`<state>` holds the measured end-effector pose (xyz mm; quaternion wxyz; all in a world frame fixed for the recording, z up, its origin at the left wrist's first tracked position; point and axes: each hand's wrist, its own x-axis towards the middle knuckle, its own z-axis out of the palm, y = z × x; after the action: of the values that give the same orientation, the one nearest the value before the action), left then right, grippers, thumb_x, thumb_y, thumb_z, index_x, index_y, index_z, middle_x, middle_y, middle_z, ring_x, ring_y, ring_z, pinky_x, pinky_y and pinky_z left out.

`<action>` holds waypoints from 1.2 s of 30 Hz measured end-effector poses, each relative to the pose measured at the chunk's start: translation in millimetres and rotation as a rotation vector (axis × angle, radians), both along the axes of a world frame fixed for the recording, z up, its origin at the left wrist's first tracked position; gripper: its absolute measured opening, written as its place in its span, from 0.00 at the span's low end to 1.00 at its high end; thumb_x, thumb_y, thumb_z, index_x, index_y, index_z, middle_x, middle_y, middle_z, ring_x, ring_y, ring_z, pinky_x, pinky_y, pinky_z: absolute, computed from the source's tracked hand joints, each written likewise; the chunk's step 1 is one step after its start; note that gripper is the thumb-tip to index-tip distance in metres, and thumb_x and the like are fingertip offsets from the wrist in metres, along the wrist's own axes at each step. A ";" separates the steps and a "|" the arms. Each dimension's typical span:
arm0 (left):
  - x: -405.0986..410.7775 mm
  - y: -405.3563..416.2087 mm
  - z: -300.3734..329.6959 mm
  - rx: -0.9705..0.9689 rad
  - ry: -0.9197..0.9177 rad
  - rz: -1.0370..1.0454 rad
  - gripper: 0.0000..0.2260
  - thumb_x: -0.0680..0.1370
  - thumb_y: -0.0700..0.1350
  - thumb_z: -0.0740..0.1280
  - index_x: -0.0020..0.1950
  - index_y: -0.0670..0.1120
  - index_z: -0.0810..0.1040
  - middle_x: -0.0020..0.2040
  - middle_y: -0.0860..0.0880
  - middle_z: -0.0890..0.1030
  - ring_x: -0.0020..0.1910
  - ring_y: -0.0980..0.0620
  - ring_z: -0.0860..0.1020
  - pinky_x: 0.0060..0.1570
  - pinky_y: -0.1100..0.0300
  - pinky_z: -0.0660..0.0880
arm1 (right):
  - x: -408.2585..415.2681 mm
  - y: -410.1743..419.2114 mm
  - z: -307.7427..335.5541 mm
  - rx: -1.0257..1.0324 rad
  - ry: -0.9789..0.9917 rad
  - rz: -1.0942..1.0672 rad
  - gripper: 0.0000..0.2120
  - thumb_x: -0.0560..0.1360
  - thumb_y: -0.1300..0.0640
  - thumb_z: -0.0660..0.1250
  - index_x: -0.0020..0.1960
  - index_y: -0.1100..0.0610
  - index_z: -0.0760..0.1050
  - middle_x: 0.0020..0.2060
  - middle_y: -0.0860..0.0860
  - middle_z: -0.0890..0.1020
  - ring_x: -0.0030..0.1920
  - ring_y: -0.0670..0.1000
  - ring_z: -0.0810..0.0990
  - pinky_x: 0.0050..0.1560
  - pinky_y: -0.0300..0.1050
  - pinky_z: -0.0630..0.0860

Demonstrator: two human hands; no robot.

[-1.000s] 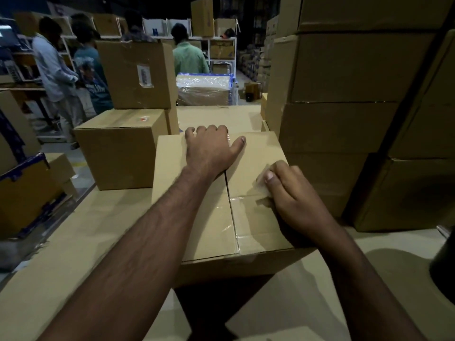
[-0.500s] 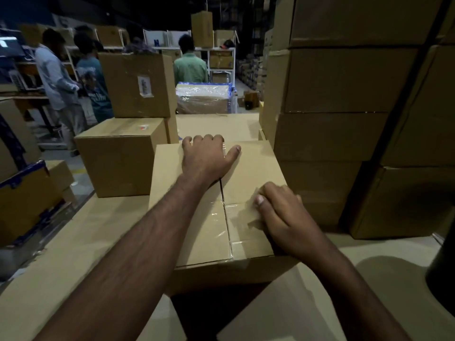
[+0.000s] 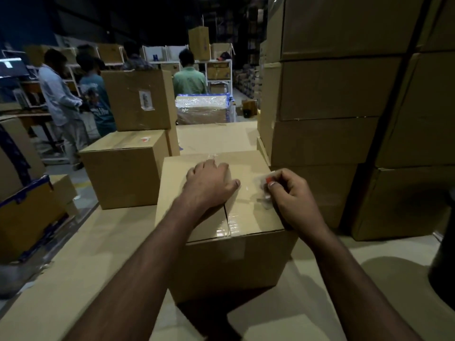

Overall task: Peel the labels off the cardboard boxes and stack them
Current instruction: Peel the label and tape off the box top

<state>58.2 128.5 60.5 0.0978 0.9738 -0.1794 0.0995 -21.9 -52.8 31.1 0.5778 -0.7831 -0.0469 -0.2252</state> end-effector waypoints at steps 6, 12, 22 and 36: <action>-6.5 -3.0 -20.0 0.032 -0.015 0.007 0.24 0.84 0.59 0.51 0.77 0.51 0.62 0.78 0.43 0.63 0.76 0.43 0.60 0.75 0.44 0.56 | 18.1 2.8 0.2 -0.139 -0.019 -0.032 0.06 0.78 0.63 0.65 0.46 0.57 0.79 0.41 0.51 0.82 0.43 0.51 0.81 0.43 0.45 0.78; 4.9 -6.6 -19.5 -0.052 -0.069 0.051 0.18 0.83 0.57 0.56 0.67 0.50 0.75 0.64 0.46 0.77 0.62 0.45 0.75 0.59 0.49 0.72 | 38.9 0.1 2.6 -0.137 0.014 -0.073 0.07 0.77 0.62 0.67 0.47 0.54 0.83 0.40 0.47 0.84 0.40 0.44 0.80 0.42 0.42 0.77; 9.3 -1.0 -19.6 -0.083 -0.010 0.033 0.18 0.82 0.56 0.58 0.67 0.49 0.75 0.64 0.46 0.77 0.61 0.44 0.76 0.57 0.50 0.74 | 49.8 6.3 11.8 -0.113 0.066 -0.054 0.08 0.74 0.57 0.73 0.52 0.57 0.80 0.45 0.52 0.83 0.47 0.51 0.82 0.46 0.47 0.83; -23.7 -107.2 17.3 -0.570 -0.024 -0.191 0.11 0.83 0.49 0.62 0.56 0.47 0.81 0.48 0.51 0.82 0.45 0.52 0.77 0.42 0.58 0.70 | -25.3 -60.1 61.9 0.434 0.006 -0.258 0.06 0.79 0.63 0.66 0.54 0.62 0.79 0.44 0.56 0.83 0.38 0.48 0.77 0.33 0.37 0.71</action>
<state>34.5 21.3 77.8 0.3742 0.8845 -0.2363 0.1478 -47.2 -112.9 93.0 0.6989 -0.6411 0.1047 -0.2994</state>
